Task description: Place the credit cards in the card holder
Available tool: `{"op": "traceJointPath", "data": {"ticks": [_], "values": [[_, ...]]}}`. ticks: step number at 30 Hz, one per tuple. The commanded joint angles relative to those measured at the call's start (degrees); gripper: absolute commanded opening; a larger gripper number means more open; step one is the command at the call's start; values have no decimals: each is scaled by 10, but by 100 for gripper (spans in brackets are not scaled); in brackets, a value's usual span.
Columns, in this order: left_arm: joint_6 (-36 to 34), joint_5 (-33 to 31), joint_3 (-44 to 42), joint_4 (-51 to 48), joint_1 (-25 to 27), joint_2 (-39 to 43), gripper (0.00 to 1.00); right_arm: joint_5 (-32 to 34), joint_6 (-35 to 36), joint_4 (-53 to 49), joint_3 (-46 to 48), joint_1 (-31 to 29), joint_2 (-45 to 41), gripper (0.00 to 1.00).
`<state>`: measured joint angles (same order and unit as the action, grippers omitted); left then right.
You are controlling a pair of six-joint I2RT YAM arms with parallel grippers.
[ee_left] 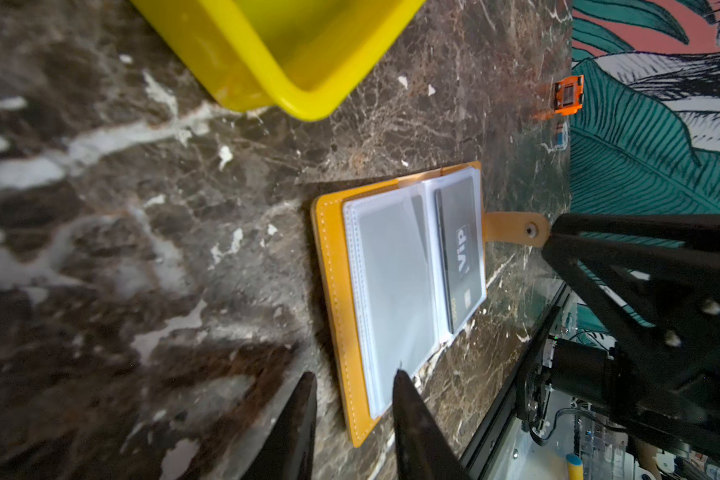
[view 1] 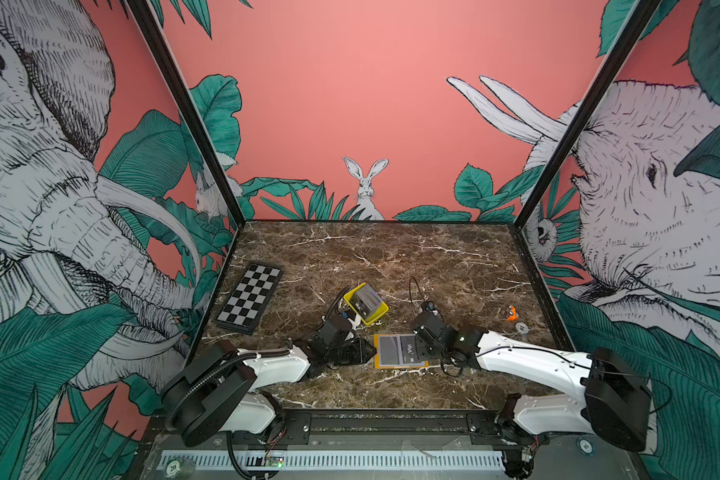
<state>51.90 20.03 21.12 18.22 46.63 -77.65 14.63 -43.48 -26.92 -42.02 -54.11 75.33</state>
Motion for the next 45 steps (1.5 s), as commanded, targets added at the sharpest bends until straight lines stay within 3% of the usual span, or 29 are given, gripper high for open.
{"op": "traceJointPath", "data": {"ticks": [1, 17, 25, 40, 45], "values": [[5, 6, -8, 24, -3, 4, 33, 17, 8, -21, -16, -2, 16, 28], [3, 11, -7, 18, -7, -8, 34, 46, 1, -47, -24, -2, 26, 8], [15, 39, -1, 40, -16, -36, 43, 44, -11, -38, 4, -3, 7, 2], [26, 95, 29, 80, -16, -90, 45, 43, -12, -27, 21, -2, 4, 0], [11, 96, 58, 23, -15, -70, 44, 44, -13, -25, 27, -3, 2, 0]]}}
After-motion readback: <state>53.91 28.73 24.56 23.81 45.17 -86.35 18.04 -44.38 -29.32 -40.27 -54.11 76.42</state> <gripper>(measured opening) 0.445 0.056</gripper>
